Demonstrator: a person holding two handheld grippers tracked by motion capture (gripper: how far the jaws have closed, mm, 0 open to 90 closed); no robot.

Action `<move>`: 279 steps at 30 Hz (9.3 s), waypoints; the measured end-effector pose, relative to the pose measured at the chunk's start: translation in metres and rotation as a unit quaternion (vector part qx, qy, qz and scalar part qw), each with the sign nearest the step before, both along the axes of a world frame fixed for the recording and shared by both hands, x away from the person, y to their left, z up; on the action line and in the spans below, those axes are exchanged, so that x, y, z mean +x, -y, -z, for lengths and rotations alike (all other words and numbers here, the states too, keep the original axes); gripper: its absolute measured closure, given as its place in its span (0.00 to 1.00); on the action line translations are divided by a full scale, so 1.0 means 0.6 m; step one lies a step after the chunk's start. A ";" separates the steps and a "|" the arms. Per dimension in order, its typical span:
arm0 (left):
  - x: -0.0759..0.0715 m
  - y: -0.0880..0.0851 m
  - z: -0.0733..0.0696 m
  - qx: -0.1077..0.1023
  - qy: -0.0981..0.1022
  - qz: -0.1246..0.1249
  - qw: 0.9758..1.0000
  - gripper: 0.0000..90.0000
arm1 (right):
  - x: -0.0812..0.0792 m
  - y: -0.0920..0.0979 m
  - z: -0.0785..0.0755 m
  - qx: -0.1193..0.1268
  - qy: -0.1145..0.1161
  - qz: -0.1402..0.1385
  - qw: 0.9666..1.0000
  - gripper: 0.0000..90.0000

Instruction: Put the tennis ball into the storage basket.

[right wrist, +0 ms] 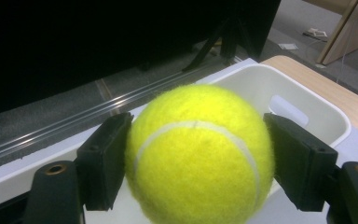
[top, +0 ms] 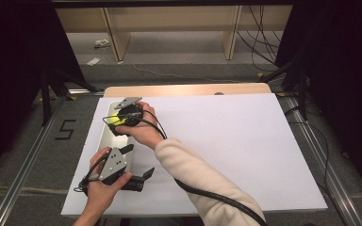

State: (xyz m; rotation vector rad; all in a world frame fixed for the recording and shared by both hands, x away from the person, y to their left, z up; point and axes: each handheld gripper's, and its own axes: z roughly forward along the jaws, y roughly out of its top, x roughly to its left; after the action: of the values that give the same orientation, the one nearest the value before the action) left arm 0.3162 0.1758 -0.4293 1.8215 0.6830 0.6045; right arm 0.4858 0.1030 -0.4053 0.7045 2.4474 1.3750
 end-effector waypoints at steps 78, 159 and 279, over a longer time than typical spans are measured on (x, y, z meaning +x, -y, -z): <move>-0.001 0.002 0.001 0.009 0.000 0.005 1.000 0.00 | 0.016 -0.028 0.025 -0.040 -0.027 -0.007 0.999 0.30; 0.000 0.003 0.002 0.012 -0.002 0.004 1.000 0.00 | -0.004 0.145 0.003 -0.003 -0.024 0.057 0.998 0.21; 0.000 0.001 0.002 0.009 0.000 -0.006 1.000 0.00 | -0.125 0.559 0.051 0.033 -0.026 0.216 0.976 0.21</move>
State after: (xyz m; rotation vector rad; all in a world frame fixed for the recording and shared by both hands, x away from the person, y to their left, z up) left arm 0.3165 0.1751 -0.4304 1.8365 0.6910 0.6198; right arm 0.4107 -0.2325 -0.4359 1.2163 2.1173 1.2771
